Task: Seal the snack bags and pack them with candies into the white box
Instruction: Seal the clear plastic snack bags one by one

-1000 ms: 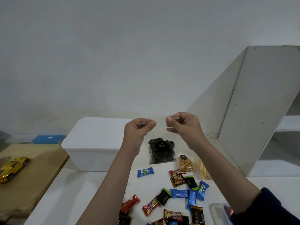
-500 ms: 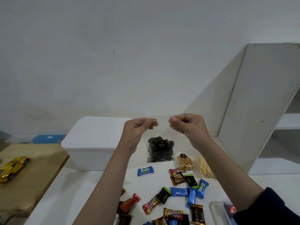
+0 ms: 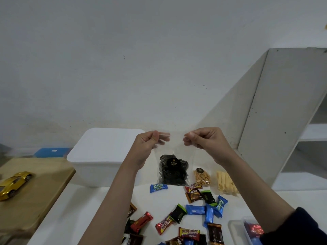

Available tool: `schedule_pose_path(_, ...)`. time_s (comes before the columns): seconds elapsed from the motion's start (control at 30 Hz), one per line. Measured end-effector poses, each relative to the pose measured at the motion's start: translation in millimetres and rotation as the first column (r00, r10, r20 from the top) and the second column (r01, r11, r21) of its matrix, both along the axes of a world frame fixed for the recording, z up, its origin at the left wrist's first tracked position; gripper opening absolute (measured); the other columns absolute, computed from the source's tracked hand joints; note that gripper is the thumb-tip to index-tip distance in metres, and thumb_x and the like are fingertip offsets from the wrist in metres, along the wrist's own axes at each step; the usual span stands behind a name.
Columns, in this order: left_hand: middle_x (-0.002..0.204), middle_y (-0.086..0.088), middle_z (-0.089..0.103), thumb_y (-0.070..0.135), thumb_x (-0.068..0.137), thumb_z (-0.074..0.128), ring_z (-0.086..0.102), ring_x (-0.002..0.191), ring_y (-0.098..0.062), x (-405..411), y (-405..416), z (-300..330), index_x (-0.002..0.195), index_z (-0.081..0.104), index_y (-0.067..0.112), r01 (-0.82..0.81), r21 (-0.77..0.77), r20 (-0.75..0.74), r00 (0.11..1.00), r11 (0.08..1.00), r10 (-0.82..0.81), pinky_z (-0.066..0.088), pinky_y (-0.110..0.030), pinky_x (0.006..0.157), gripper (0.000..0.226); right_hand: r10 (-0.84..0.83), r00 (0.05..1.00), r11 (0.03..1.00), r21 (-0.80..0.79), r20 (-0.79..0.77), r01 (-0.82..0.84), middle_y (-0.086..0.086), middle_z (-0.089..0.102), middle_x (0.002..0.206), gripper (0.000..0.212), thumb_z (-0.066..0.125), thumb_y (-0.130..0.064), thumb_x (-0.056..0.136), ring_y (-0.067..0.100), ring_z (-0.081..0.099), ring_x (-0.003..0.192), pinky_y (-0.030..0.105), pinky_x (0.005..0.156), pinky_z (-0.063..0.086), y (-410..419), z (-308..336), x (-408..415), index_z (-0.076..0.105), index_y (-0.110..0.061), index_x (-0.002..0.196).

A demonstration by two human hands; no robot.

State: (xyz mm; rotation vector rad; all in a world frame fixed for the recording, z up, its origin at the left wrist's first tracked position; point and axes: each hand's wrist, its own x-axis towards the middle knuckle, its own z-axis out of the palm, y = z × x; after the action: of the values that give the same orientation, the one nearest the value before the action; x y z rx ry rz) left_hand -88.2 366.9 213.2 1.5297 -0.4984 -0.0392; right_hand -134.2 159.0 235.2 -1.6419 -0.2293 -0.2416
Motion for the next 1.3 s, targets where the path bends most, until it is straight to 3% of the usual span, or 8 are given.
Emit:
schedule_pose_path(0.1, 0.071, 0.014, 0.069, 0.022, 0.096, 0.044, 0.057, 0.068, -0.001, 0.1, 0.5, -6.2, 0.087, 0.073, 0.023, -0.018, 0.084, 0.050, 0.999, 0.996, 0.014, 0.041, -0.017, 0.066, 0.030, 0.050, 0.997, 0.986, -0.157, -0.064, -0.059, 0.012, 0.074, 0.083, 0.012, 0.066, -0.011, 0.084, 0.019, 0.072, 0.079, 0.029, 0.078, 0.057, -8.7, 8.6, -3.9, 0.072, -0.002, 0.090)
schedule_pose_path(0.33, 0.060, 0.015, 0.064, 0.015, 0.094, 0.050, 0.056, 0.062, 0.002, -3.9, -6.6, -11.1, 0.095, 0.071, 0.014, 0.016, 0.108, 0.051, 0.998, 0.994, -0.022, 0.041, -0.007, 0.061, 0.021, 0.075, 0.980, 0.864, -0.479, -0.184, -0.156, 0.006, 0.073, 0.073, 0.007, 0.070, -0.014, 0.083, 0.009, 0.067, 0.066, 0.023, 0.063, 0.057, -2.5, 16.6, -7.8, 0.074, -0.008, 0.083)
schedule_pose_path(0.47, 0.066, 0.011, 0.066, 0.014, 0.092, 0.054, 0.057, 0.065, 0.002, -8.8, -11.2, -14.6, 0.099, 0.070, 0.010, -0.008, 0.086, 0.018, 1.000, 0.996, 0.007, 0.043, -0.007, 0.062, 0.018, 0.084, 0.963, 0.899, -0.398, -0.254, -0.183, 0.005, 0.070, 0.069, 0.006, 0.069, -0.008, 0.083, 0.012, 0.064, 0.061, 0.023, 0.058, 0.056, 1.7, 12.5, -7.7, 0.072, -0.003, 0.082)
schedule_pose_path(0.57, 0.087, 0.000, 0.070, 0.031, 0.084, 0.068, 0.061, 0.079, -0.010, -6.5, -20.4, -25.8, 0.095, 0.072, 0.015, -0.261, 0.077, -0.076, 0.961, 0.962, 0.267, 0.049, -0.017, 0.072, 0.020, 0.045, 0.937, 0.952, -0.268, -0.348, -0.145, 0.006, 0.069, 0.065, 0.006, 0.070, -0.004, 0.081, 0.011, 0.062, 0.056, 0.027, 0.057, 0.057, 2.5, 2.9, -3.5, 0.070, 0.002, 0.080)
schedule_pose_path(0.67, 0.072, -0.001, 0.066, 0.045, 0.077, 0.071, 0.061, 0.066, -0.013, -11.1, -30.6, -31.0, 0.086, 0.066, 0.004, -0.417, 0.133, -0.210, 0.875, 0.899, 0.437, 0.050, -0.028, 0.066, 0.042, 0.004, 0.892, 0.981, -0.170, -0.451, -0.090, 0.007, 0.064, 0.058, 0.005, 0.071, 0.000, 0.078, 0.010, 0.056, 0.046, 0.029, 0.054, 0.055, 5.9, -11.4, 1.0, 0.069, 0.002, 0.074)
schedule_pose_path(0.9, 0.074, -0.013, 0.070, 0.013, 0.081, 0.071, 0.069, 0.062, -0.016, -14.3, -45.4, -35.4, 0.083, 0.065, 0.000, -0.102, -0.032, -0.552, 0.831, 0.994, 0.067, 0.057, -0.023, 0.059, 0.015, -0.042, 0.849, 0.994, -0.109, -0.526, -0.018, 0.005, 0.048, 0.049, 0.025, 0.074, 0.002, 0.071, 0.014, 0.041, 0.044, 0.021, 0.046, 0.036, 11.1, -37.2, 4.3, 0.056, -0.008, 0.056)
schedule_pose_path(1.13, 0.078, -0.016, 0.069, -0.004, 0.080, 0.067, 0.070, 0.068, -0.017, -8.1, -50.7, -39.1, 0.078, 0.067, 0.001, -0.189, -0.055, -0.552, 0.824, 0.980, 0.128, 0.059, -0.025, 0.065, 0.006, -0.014, 0.772, 0.987, 0.115, -0.636, 0.113, 0.001, 0.050, 0.054, 0.022, 0.070, -0.005, 0.080, 0.011, 0.039, 0.050, 0.031, 0.068, 0.050, 11.4, -47.3, 9.6, 0.056, -0.010, 0.063)
schedule_pose_path(1.3, 0.074, -0.013, 0.067, -0.009, 0.072, 0.071, 0.068, 0.066, -0.018, -6.4, -52.8, -38.2, 0.072, 0.064, 0.001, -0.253, 0.041, -0.502, 0.831, 0.967, 0.239, 0.057, -0.022, 0.058, 0.012, -0.105, 0.758, 0.975, 0.085, -0.644, 0.206, 0.004, 0.053, 0.061, 0.010, 0.073, -0.004, 0.076, 0.011, 0.044, 0.051, 0.033, 0.066, 0.055, 16.3, -54.7, 14.6, 0.062, -0.004, 0.076)
